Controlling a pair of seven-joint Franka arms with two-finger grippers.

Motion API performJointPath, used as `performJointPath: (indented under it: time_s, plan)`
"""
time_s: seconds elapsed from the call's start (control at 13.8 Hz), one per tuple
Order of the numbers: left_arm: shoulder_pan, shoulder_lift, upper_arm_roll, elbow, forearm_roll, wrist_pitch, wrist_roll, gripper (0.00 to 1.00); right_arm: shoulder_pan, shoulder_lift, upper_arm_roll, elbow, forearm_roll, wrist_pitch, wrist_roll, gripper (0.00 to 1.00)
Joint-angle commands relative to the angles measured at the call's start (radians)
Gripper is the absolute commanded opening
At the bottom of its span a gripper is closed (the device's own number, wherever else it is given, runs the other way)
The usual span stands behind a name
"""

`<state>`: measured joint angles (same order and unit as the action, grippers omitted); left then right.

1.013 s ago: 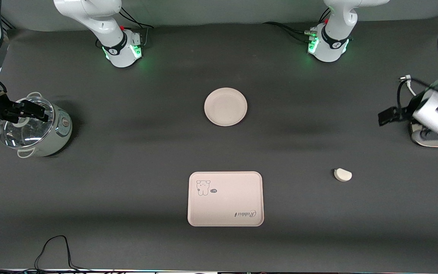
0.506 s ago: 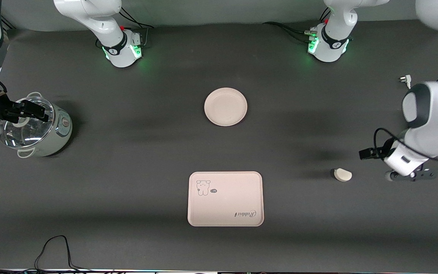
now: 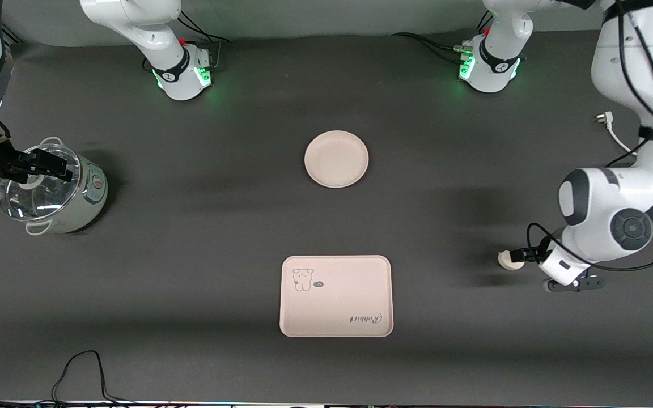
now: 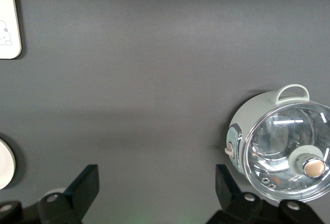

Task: Place bun in plate and plate on tray
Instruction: 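Lower the left gripper over the white bun and grasp it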

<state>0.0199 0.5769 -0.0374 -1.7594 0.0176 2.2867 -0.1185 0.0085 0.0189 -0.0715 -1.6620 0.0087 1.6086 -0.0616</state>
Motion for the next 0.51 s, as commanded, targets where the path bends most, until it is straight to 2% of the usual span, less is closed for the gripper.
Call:
performJointPath:
  time_s: [0.0, 0.29, 0.43]
  plan:
    - [-0.018, 0.053, 0.002, 0.012, -0.008, 0.054, -0.041, 1.0, -0.005, -0.004, 0.004, 0.001, -0.019, -0.001, -0.02, 1.0]
    - [-0.025, 0.089, -0.002, 0.006, -0.011, 0.083, -0.084, 0.95, -0.015, -0.002, 0.002, 0.011, -0.018, -0.001, -0.023, 1.0]
    - [-0.028, 0.089, -0.002, 0.003, -0.011, 0.082, -0.087, 0.81, -0.01, -0.004, 0.004, 0.013, -0.027, 0.001, -0.024, 1.0]
